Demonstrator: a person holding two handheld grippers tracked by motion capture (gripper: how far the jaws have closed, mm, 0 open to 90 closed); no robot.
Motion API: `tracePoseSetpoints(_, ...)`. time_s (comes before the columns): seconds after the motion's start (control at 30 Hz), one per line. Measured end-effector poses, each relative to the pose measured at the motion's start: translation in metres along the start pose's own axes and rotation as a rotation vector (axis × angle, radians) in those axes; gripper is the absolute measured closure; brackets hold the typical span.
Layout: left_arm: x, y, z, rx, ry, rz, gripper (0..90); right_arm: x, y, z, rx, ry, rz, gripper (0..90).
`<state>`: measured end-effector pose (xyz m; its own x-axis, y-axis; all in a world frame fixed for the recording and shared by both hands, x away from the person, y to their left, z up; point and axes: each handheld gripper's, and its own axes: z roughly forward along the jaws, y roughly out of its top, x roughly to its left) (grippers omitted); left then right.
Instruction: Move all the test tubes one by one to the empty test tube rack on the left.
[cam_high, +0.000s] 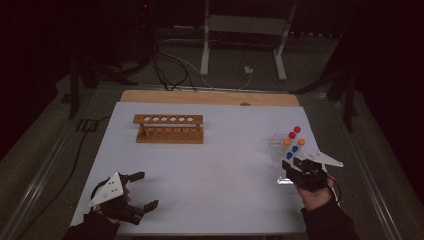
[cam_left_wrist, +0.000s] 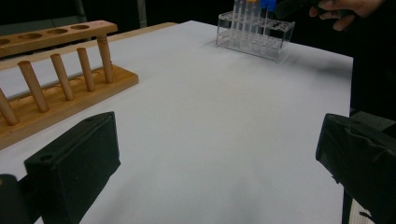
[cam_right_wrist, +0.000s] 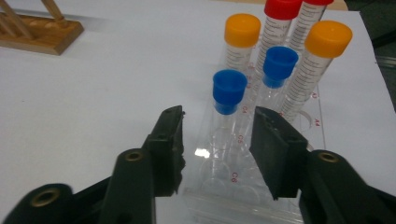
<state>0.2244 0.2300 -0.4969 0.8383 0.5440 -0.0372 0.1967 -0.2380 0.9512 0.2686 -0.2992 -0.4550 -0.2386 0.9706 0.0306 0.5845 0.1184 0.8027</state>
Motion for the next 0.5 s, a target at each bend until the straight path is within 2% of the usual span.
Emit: tracePoseSetpoints(0.5,0.001,0.0,0.0,-0.002,-0.002,-0.003,0.4,-0.004,0.0,0.014,0.036,-0.003,0.026,68.5)
